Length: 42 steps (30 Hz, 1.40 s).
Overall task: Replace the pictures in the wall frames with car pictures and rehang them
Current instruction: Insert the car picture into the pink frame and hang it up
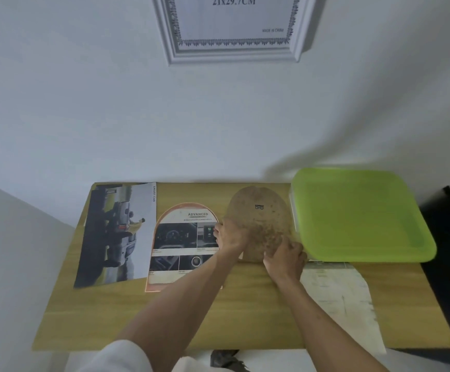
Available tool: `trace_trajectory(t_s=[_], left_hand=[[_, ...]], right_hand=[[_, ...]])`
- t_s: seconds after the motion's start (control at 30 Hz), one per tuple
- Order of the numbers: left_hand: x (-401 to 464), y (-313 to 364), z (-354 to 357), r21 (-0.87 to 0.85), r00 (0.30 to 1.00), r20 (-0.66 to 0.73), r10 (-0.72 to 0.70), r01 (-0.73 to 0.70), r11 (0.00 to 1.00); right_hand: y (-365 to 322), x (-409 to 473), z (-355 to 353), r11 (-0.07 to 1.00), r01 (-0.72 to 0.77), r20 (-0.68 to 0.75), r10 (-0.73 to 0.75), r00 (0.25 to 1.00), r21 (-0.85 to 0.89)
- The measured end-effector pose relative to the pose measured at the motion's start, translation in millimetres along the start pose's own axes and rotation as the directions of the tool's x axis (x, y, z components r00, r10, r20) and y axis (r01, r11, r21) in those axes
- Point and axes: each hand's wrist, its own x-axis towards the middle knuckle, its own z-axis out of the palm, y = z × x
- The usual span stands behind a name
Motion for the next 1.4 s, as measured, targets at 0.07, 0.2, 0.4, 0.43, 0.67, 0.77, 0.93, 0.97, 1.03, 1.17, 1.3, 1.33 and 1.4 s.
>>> trace_trajectory(t_s=[0.07,0.2,0.4,0.43,0.67,0.77,0.93,0.97,1.03,1.17,1.3,1.33,1.4], left_hand=[[4.3,2.1,-9.1,-0.063,0.996,-0.06,0.07,-0.074,0.995],[8.4,3.0,-38.8,-0.122,0.984,-0.113,0.137,-0.151,0.981],[18.6,-29.5,-92.4,-0.193,0.985,-0.1,0.143,-0.161,0.968],[18.0,-37.5,-102.2,-0.211,0.984,-0.099,0.149,-0.167,0.963],[16.3,-111.3,-160.9,-0.065,0.965,-0.153,0.215,-0.227,0.972],[12.9,-143.1,-175.8,-0.036,0.968,-0.13,0.216,-0.222,0.974],[10.1,-172.8,-184.6,0.007,0.961,-0.145,0.235,-0.236,0.972],[9.4,-175.7,-185.3,0.01,0.962,-0.14,0.236,-0.237,0.972],[8.8,-180.5,-185.4,0.007,0.966,-0.128,0.223,-0.224,0.975],[11.8,-185.8,-181.2,0.033,0.969,-0.098,0.227,-0.225,0.974],[14.4,-187.7,-179.3,0.078,0.973,-0.072,0.22,-0.214,0.974],[15.5,-187.8,-179.6,0.095,0.975,-0.059,0.215,-0.209,0.973],[15.7,-186.9,-181.5,0.14,0.981,-0.028,0.192,-0.187,0.972]], right_hand=[[-0.3,1.9,-0.3,0.995,-0.034,0.002,0.034,0.999,0.096],[-3.2,2.3,-6.1,0.917,-0.092,0.023,0.09,0.996,0.387],[-25.0,-10.8,-15.2,0.832,0.01,0.014,-0.022,1.0,0.555],[-30.9,-15.4,-13.6,0.827,0.051,0.007,-0.067,0.998,0.559],[-69.2,-46.1,12.4,0.85,0.195,0.106,-0.279,0.954,0.489],[-77.3,-61.7,27.5,0.865,0.209,0.156,-0.309,0.938,0.456],[-80.5,-75.5,49.8,0.884,0.223,0.149,-0.306,0.94,0.412],[-80.7,-77.9,52.6,0.888,0.225,0.145,-0.304,0.942,0.4],[-79.5,-80.3,58.8,0.898,0.225,0.137,-0.295,0.946,0.379],[-74.5,-82.0,64.9,0.918,0.195,0.122,-0.249,0.961,0.344],[-74.5,-83.3,65.5,0.936,0.188,0.108,-0.229,0.967,0.298],[-75.3,-83.7,65.4,0.94,0.189,0.107,-0.227,0.968,0.285],[-76.0,-86.1,65.3,0.948,0.207,0.099,-0.236,0.967,0.243]])
